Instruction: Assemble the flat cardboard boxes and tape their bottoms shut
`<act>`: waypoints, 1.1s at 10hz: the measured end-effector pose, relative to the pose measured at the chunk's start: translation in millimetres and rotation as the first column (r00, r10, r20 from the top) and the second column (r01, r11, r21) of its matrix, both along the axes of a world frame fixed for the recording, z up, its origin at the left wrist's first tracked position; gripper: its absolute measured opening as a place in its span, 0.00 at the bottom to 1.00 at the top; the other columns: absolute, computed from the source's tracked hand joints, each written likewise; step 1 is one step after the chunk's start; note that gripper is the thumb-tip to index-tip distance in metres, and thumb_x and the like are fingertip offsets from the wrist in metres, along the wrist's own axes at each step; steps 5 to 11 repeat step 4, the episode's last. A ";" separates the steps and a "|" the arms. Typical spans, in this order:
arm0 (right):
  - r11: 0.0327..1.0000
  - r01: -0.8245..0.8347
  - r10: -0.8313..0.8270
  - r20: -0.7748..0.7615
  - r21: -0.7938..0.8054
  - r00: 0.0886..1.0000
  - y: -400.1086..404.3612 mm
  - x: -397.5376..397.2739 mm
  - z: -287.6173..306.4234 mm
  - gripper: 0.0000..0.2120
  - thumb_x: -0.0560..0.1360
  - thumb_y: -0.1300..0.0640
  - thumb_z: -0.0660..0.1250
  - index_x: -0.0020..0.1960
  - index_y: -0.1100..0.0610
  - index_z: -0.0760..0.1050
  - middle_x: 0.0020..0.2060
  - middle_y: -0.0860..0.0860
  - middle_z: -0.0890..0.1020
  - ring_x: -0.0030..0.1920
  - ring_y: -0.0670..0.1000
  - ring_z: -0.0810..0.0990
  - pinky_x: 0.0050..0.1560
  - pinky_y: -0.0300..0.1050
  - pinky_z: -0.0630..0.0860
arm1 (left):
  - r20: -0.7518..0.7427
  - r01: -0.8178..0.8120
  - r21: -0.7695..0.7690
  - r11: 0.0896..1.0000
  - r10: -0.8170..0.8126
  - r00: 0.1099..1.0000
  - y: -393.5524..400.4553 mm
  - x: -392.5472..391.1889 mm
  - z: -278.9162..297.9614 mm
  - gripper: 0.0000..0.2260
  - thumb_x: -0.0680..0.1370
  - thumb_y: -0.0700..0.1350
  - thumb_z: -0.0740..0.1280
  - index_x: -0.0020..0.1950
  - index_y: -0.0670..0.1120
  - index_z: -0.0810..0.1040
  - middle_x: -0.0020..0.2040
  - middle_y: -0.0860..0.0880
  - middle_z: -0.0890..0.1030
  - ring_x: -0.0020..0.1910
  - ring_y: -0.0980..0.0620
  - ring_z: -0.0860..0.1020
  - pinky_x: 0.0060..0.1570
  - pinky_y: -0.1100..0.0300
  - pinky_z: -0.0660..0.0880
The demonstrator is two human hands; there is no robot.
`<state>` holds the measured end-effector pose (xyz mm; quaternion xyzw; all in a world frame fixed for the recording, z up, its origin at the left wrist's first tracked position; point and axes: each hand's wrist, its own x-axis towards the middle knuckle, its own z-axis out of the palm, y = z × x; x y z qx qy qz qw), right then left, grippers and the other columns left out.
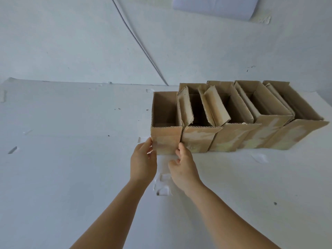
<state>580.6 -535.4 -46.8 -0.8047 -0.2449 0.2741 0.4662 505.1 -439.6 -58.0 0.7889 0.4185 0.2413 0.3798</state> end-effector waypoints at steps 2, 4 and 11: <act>1.000 -0.012 0.013 0.006 -0.025 1.000 0.9 0.2 0.5 0.31 0.77 0.63 0.58 0.77 0.52 0.50 0.75 0.48 0.59 0.73 0.45 0.61 0.71 0.41 0.62 | 0.016 0.039 0.001 0.999 -0.039 0.999 2.7 0.2 -4.7 0.20 0.79 0.38 0.59 0.71 0.48 0.69 0.63 0.48 0.75 0.59 0.54 0.75 0.54 0.69 0.68; 0.982 -0.090 0.104 0.080 -0.164 0.991 -18.6 -4.5 16.4 0.31 0.79 0.54 0.59 0.77 0.51 0.49 0.76 0.46 0.54 0.75 0.47 0.56 0.72 0.41 0.56 | -0.178 0.118 0.033 0.992 -0.111 0.978 -14.1 -8.1 9.9 0.26 0.80 0.42 0.60 0.76 0.48 0.57 0.72 0.49 0.66 0.66 0.50 0.70 0.56 0.62 0.68; 0.982 -0.090 0.104 0.080 -0.164 0.991 -18.6 -4.5 16.4 0.31 0.79 0.54 0.59 0.77 0.51 0.49 0.76 0.46 0.54 0.75 0.47 0.56 0.72 0.41 0.56 | -0.178 0.118 0.033 0.992 -0.111 0.978 -14.1 -8.1 9.9 0.26 0.80 0.42 0.60 0.76 0.48 0.57 0.72 0.49 0.66 0.66 0.50 0.70 0.56 0.62 0.68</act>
